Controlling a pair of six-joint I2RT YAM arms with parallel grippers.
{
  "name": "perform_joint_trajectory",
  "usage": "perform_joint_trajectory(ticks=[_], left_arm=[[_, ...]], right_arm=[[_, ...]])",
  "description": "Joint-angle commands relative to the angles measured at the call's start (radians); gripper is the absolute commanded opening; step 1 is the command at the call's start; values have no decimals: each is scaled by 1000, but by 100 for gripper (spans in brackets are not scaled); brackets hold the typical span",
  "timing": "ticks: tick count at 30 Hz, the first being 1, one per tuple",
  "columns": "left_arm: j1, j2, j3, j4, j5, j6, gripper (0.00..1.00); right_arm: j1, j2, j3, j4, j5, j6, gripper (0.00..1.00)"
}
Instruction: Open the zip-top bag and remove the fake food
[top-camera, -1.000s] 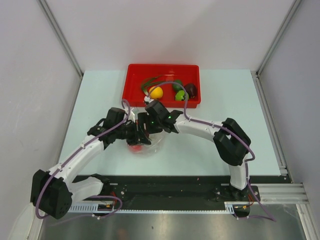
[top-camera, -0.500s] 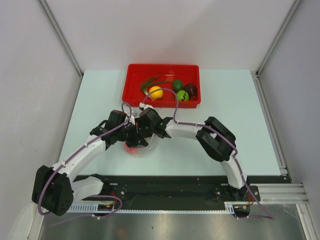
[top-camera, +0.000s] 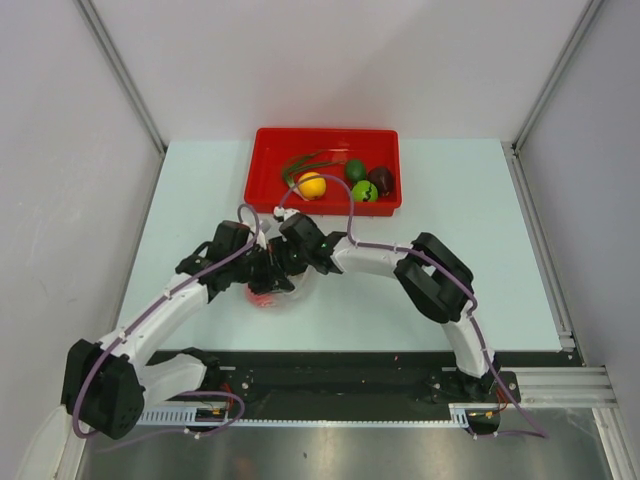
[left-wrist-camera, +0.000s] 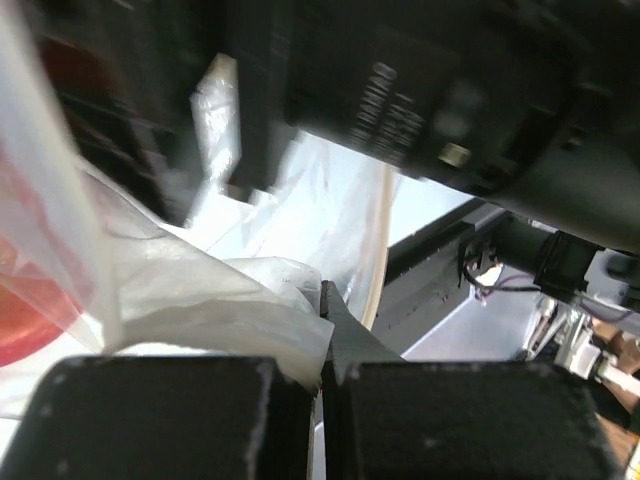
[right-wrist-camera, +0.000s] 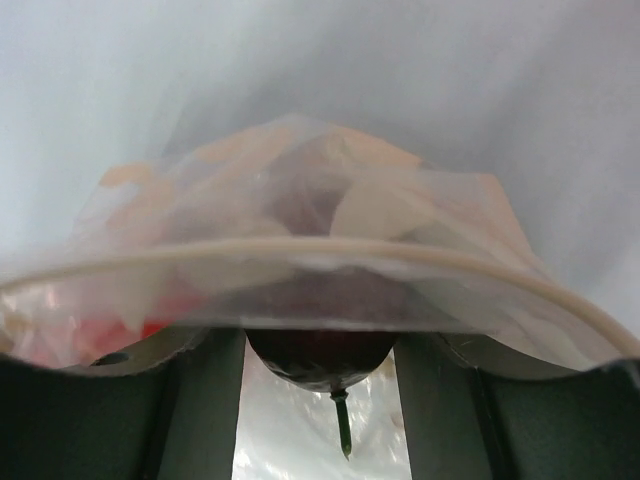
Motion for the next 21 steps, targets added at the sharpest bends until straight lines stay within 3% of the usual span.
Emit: perform_joint_trajectory(ticks=[1,10,17,21], left_arm=[[19,-58,-15,11,-65,-17,0],[27,-91,-37,24,-155,12,0],[25,-92,-46,49,-160,16,0],[25,-85,-46,49,-138,29,0]], right_arm=[[-20,-136,17,-135,-58,-62,6],[-46,-307,-6,-315,-236,-105,1],[-78,-406,-9,-260,-348,-48,2],[-138,-447,4,-206,-269,-8,3]])
